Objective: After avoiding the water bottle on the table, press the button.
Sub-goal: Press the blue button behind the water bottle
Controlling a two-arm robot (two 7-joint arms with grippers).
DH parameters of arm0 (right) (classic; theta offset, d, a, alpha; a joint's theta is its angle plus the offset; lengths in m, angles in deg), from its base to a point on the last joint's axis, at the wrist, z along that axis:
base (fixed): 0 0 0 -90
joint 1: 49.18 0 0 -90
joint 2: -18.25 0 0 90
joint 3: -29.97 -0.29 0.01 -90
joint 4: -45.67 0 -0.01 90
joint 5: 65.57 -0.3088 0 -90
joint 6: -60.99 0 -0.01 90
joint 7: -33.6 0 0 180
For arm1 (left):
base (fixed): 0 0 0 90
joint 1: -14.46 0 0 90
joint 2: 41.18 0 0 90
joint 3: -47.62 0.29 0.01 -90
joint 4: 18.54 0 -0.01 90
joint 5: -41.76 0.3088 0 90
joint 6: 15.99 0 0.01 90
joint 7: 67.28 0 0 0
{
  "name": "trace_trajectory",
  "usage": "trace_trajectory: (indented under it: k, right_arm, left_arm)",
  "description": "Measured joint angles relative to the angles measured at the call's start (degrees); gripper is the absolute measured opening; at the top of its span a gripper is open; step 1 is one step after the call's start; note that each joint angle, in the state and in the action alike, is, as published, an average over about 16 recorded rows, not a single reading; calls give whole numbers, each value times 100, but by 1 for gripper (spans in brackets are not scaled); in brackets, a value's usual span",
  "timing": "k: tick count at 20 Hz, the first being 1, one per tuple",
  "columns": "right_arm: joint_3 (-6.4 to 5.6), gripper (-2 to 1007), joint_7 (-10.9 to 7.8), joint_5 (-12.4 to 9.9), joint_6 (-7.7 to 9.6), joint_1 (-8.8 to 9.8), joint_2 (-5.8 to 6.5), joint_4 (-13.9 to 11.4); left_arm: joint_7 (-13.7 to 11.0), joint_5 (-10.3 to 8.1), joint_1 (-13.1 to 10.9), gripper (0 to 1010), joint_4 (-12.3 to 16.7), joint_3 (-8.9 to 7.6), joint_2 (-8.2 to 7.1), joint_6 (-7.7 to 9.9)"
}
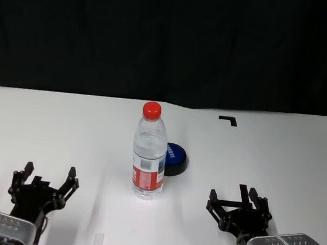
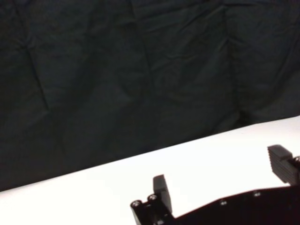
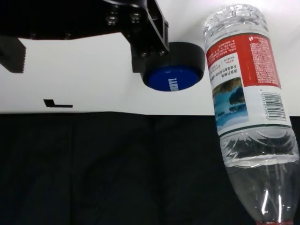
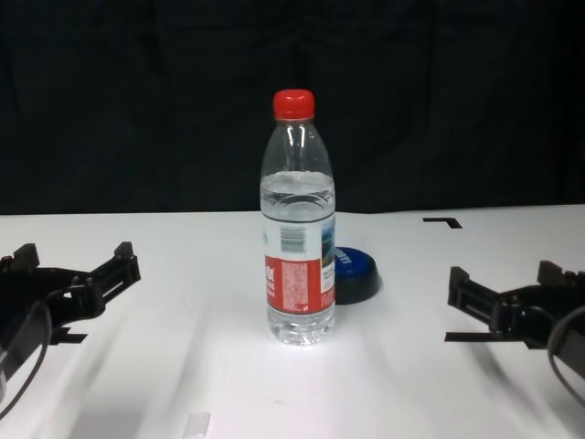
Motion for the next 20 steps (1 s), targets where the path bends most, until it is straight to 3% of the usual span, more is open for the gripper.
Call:
trace_trajectory:
  k: [20]
  right_arm:
    - [-267, 1003, -431, 443, -92, -736, -222, 604]
  left_arm:
    - [0, 0, 0, 1009, 0, 0, -1, -3]
